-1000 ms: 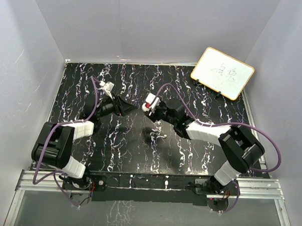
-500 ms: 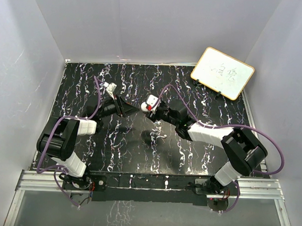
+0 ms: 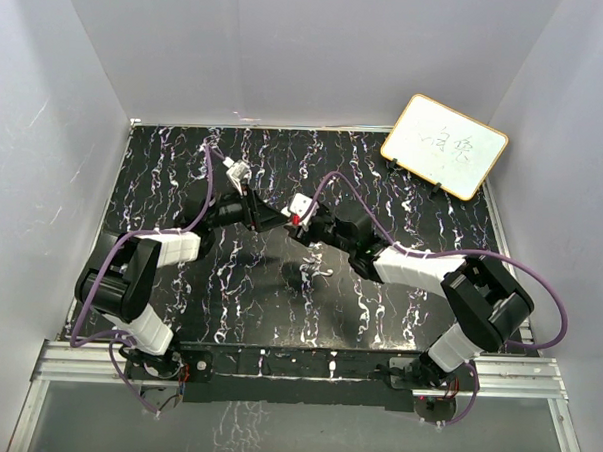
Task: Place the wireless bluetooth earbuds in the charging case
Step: Pick up the charging case at the center of the board.
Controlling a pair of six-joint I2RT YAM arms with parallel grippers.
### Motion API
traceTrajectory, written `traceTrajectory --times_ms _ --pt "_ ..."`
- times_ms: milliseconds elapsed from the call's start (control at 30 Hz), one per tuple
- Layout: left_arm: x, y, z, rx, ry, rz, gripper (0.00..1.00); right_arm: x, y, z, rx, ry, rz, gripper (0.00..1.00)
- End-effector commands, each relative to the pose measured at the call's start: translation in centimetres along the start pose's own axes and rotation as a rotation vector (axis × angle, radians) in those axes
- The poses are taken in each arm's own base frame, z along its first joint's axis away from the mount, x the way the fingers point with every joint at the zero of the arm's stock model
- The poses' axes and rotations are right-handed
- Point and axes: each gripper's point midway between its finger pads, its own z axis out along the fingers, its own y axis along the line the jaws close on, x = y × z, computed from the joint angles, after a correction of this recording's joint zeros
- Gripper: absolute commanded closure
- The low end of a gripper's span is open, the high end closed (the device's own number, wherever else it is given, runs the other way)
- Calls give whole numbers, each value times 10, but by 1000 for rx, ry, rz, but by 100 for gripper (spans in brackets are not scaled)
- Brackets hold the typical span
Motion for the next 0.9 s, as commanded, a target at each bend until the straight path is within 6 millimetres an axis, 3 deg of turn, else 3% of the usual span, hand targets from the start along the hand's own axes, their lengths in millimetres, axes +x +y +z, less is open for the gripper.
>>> traceTrajectory --times_ms 0,667,867 --pt "-4 -6 6 8 26 58 35 -26 -11 4 28 -64 -41 73" --pt "5 -3 10 -16 69 69 68 -21 -8 5 28 -44 -57 73" --pt "4 -3 11 -14 63 65 85 -20 -7 6 26 -37 -61 73"
